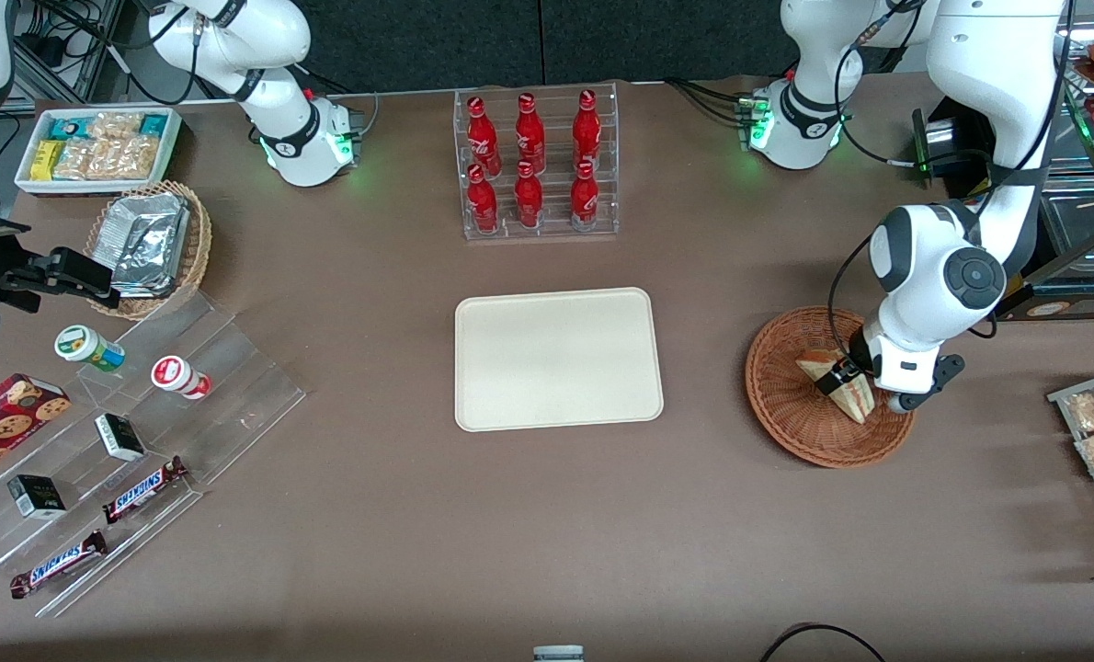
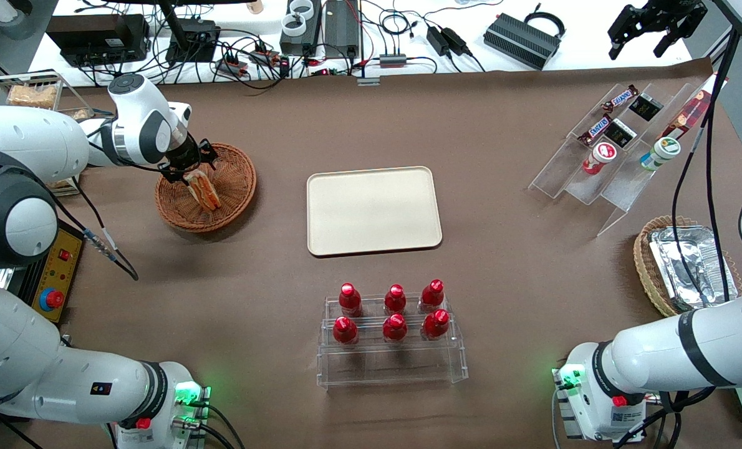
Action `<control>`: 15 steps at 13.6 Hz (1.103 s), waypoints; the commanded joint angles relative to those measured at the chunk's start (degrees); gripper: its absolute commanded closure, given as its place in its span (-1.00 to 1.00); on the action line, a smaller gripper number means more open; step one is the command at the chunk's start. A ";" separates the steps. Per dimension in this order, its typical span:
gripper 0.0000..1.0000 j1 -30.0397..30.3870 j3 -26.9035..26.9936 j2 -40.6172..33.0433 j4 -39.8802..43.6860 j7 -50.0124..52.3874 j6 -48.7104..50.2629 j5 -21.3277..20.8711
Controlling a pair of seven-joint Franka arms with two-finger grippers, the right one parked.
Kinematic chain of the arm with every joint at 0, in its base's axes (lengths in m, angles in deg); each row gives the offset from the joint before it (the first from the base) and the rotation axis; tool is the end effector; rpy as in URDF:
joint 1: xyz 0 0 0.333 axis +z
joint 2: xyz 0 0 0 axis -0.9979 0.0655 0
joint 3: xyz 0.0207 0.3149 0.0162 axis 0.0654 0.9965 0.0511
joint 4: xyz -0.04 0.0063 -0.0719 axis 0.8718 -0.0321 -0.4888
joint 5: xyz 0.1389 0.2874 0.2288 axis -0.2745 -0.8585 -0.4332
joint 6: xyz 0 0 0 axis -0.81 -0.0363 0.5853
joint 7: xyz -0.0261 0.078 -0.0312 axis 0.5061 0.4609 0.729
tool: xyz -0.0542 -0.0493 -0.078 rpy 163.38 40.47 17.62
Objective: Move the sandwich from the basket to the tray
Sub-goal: 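Lower the open left gripper and close it on the sandwich, then lift the sandwich and carry it with the left gripper to the tray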
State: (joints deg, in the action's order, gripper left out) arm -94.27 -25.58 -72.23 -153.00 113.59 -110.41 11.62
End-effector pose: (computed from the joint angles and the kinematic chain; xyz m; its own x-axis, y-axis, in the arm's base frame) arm 0.5523 -0.0414 0.2630 0.8195 0.5731 -0.0054 0.5730 -0.8190 0.0291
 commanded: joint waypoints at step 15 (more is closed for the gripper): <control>1.00 -1.91 -5.64 -6.75 22.25 0.37 36.33 -2.91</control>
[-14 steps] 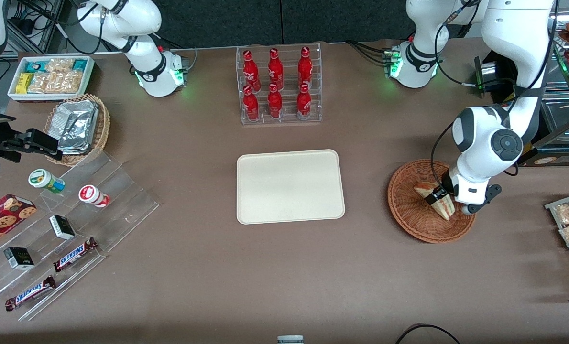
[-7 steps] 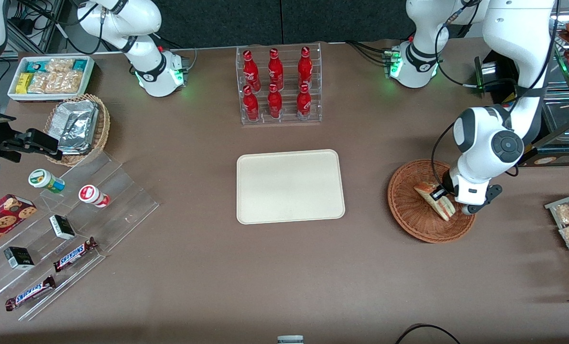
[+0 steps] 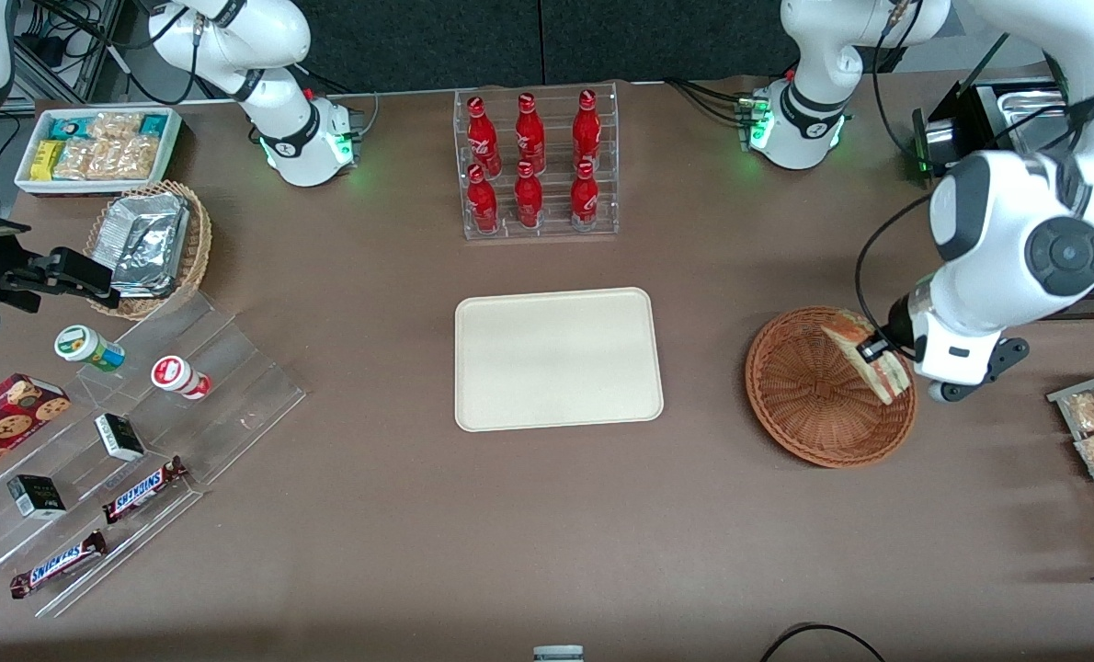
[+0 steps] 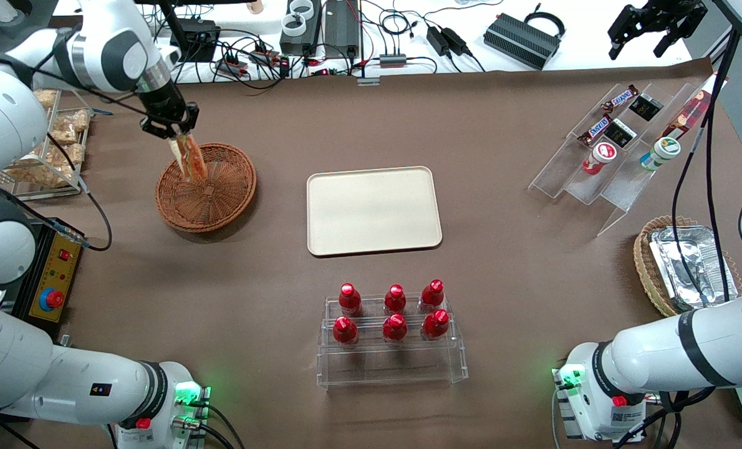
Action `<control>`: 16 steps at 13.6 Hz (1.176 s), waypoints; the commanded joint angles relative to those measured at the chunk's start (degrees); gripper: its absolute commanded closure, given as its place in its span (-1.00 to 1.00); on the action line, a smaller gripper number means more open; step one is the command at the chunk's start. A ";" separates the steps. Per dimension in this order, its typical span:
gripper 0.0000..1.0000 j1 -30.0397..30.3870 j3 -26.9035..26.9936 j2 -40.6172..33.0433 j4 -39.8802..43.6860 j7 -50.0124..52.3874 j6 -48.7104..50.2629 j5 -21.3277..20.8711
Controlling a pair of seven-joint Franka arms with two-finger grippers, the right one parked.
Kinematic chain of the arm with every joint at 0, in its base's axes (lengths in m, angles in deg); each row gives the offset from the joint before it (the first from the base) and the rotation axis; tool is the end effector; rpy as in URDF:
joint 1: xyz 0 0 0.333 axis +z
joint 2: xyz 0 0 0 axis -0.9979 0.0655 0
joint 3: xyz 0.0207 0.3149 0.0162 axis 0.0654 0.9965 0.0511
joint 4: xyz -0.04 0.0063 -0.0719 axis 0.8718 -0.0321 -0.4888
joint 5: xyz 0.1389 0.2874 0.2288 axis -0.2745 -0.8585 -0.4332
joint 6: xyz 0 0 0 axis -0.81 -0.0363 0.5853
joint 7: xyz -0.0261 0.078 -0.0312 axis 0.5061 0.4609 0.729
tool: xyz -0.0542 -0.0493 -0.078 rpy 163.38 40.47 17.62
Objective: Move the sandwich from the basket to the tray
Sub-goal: 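Lift the sandwich and carry it with the left gripper to the tray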
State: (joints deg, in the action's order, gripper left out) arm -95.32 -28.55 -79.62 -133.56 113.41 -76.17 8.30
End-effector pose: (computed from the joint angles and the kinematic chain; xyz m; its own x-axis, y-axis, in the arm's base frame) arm 0.5748 -0.0853 0.4343 0.8770 0.4701 -0.0992 0.4661 -0.8826 -0.0616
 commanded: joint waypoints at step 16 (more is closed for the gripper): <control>1.00 -12.10 -20.35 19.07 10.90 0.90 -17.83 5.07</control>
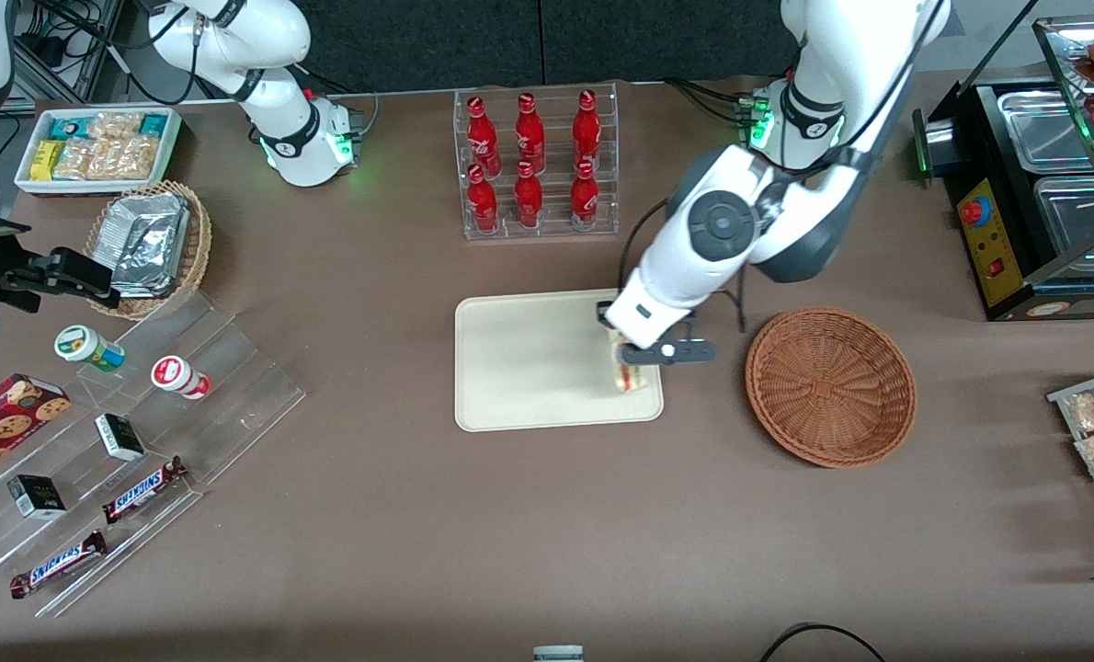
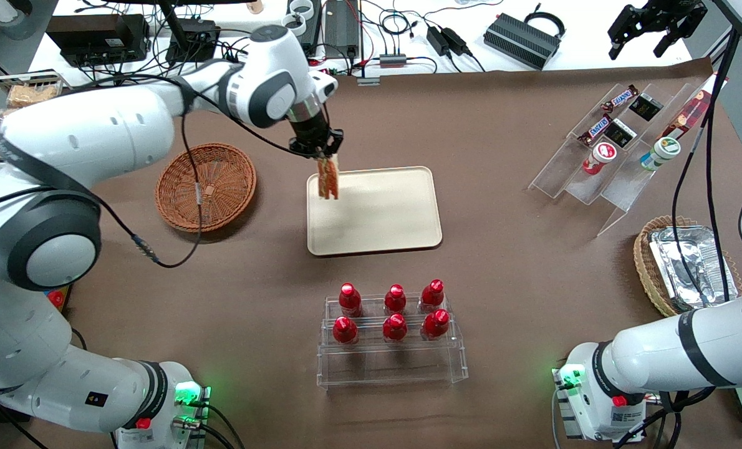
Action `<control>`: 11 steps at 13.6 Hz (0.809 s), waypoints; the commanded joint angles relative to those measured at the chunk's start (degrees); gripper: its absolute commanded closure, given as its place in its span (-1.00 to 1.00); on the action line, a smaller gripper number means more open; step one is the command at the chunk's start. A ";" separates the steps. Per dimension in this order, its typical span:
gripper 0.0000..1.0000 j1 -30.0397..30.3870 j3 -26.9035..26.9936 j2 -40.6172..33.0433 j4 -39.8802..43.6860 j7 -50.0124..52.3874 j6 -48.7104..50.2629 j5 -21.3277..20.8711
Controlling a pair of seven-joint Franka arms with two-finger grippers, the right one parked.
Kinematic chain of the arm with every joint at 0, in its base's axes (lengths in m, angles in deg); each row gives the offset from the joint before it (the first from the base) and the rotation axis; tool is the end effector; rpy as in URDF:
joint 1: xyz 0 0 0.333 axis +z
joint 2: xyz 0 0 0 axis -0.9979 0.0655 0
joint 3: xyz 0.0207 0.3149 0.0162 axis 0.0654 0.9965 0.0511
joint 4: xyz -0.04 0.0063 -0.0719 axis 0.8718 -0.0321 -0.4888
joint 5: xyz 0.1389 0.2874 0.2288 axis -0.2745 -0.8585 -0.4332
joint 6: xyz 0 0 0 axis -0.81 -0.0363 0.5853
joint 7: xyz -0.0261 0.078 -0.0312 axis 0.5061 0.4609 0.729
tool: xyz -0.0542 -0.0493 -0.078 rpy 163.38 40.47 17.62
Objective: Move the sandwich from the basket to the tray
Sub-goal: 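Lift the sandwich and carry it with the left gripper to the tray, then lower the sandwich onto the cream tray and open the left gripper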
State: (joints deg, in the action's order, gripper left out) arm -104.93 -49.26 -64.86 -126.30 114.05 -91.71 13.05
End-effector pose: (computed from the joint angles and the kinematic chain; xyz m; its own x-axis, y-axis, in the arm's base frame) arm 0.5216 -0.3959 0.3696 0.9948 0.0348 -0.0962 0.0525 -0.9807 0.1885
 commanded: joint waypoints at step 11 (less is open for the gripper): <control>1.00 -6.98 0.89 15.14 5.84 1.67 -13.56 0.15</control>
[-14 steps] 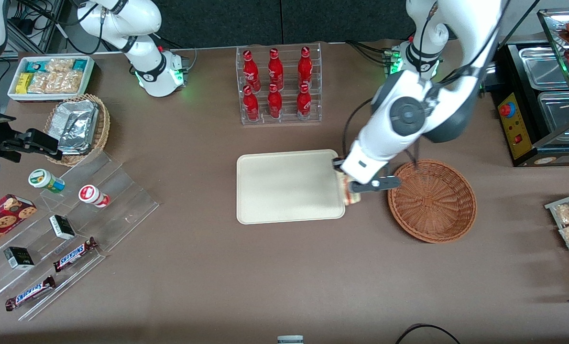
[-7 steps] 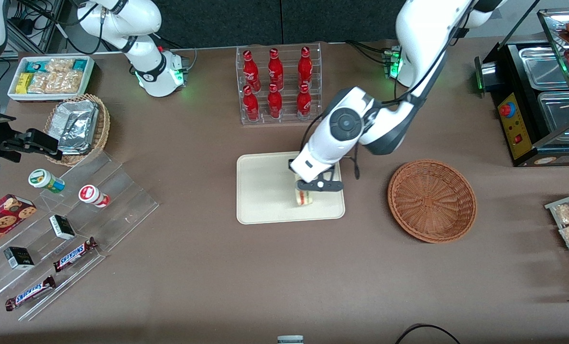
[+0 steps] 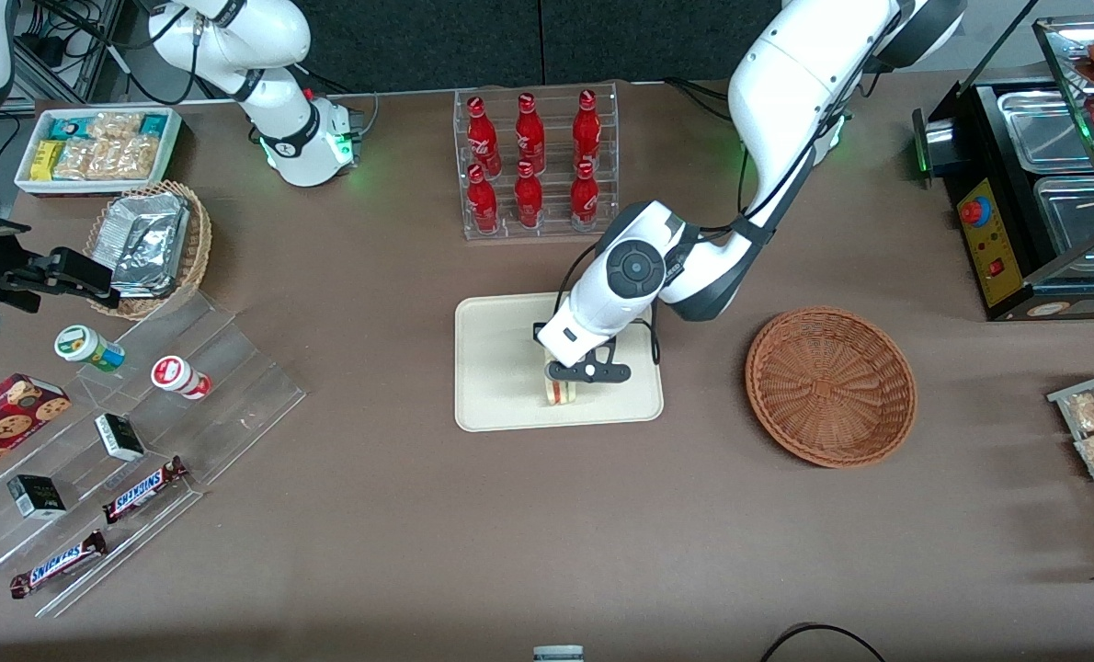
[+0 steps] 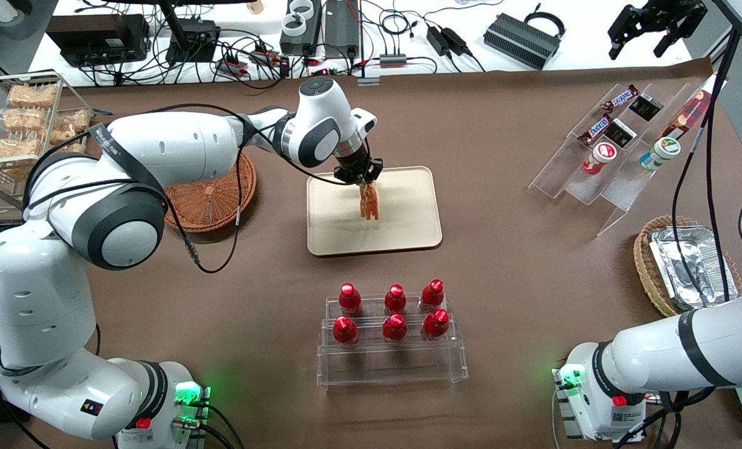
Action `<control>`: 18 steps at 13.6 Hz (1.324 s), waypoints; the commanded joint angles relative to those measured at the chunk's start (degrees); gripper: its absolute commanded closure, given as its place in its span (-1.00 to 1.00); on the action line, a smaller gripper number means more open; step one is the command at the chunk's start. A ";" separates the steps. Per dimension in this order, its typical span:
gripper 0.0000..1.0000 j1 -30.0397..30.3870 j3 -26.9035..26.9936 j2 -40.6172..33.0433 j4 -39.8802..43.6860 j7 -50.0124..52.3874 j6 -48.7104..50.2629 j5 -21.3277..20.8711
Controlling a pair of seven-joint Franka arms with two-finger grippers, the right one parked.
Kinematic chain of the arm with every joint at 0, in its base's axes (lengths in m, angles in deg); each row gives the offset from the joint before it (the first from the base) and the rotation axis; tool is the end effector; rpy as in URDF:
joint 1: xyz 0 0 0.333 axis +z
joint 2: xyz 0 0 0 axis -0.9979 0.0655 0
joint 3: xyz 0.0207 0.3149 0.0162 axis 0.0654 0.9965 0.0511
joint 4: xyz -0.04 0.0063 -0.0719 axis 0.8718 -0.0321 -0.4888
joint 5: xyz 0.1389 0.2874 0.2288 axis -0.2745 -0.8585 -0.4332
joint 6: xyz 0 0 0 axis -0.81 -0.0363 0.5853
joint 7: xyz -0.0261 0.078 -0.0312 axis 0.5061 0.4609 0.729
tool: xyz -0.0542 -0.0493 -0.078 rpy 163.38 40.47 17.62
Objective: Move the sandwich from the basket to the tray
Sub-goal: 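Lower the sandwich onto the cream tray and open the left gripper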
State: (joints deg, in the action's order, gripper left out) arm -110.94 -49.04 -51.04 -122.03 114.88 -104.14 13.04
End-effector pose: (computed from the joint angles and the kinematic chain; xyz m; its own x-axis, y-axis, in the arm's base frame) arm 0.5139 -0.4639 0.2676 0.9953 0.0040 -0.0967 0.0296 -0.9640 0.2641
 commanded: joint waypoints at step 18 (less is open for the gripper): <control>-0.99 -0.36 0.66 0.45 1.57 1.01 2.46 0.33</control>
State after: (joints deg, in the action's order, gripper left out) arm -111.12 -48.91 -48.84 -121.21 114.93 -104.21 13.04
